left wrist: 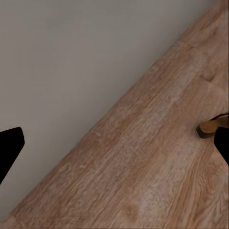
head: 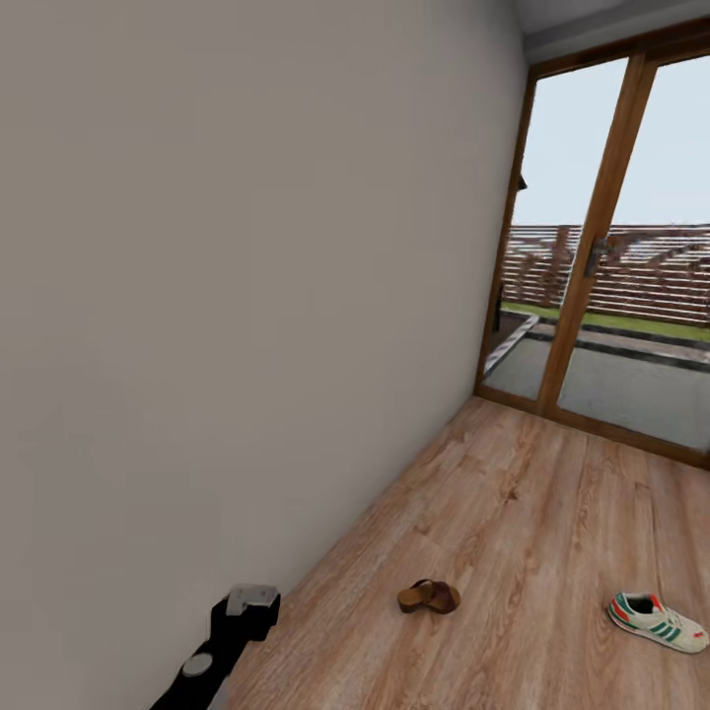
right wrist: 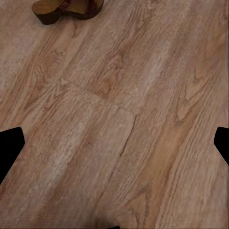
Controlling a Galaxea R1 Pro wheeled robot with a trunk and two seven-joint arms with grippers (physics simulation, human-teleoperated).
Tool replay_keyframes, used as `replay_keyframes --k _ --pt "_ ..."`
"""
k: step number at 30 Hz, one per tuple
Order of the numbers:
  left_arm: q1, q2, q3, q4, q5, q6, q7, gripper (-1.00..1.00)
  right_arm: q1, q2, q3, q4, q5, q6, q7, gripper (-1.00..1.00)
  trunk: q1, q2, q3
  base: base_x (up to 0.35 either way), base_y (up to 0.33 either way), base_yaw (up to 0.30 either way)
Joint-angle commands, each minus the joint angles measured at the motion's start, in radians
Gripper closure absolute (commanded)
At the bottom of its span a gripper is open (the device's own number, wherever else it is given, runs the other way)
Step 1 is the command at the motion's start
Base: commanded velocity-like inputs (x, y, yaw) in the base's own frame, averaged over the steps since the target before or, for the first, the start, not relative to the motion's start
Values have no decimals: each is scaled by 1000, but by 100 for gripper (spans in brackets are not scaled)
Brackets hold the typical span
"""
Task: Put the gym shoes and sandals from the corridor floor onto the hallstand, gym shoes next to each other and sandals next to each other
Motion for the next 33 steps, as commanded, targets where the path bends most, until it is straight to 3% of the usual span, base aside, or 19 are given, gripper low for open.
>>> replay_keyframes --k 1,7,12,15,18,20,22,33 --pt "-8 -2 0 0 -1 5 -2 -100 0 1 1 -21 -5 2 -5 -100 0 -1 -1 0 0 -300" --pt "-34 -18 -8 -11 -18 32 -1 -100 -1 15 11 -107 -8 2 -12 -100 0 -1 -1 0 0 -300" --pt "-51 -22 -14 -60 -62 38 0 -100 -1 24 71 -206 -11 2 -13 -100 0 -1 -2 0 0 -263" --pt "-53 -27 -22 -67 -80 40 0 -100 -1 25 86 -223 -11 2 -12 -100 0 -1 -2 0 0 -88" --pt "-54 -36 -55 -69 -89 40 -1 -100 -1 25 92 -230 -10 1 -11 -100 0 -1 -2 0 0 -36" --pt "-55 -40 -127 -68 -92 41 0 -100 -1 26 95 -234 -14 1 -8 -100 0 -1 -2 0 0 -11" --pt "-55 -41 -149 -68 -92 41 0 -100 -1 26 96 -234 -15 1 -8 -100 0 -1 -2 0 0 -5" --pt "-55 -41 -170 -67 -88 41 -1 -100 -1 27 96 -237 -16 -8 -9 -100 0 -1 -2 0 0 0"
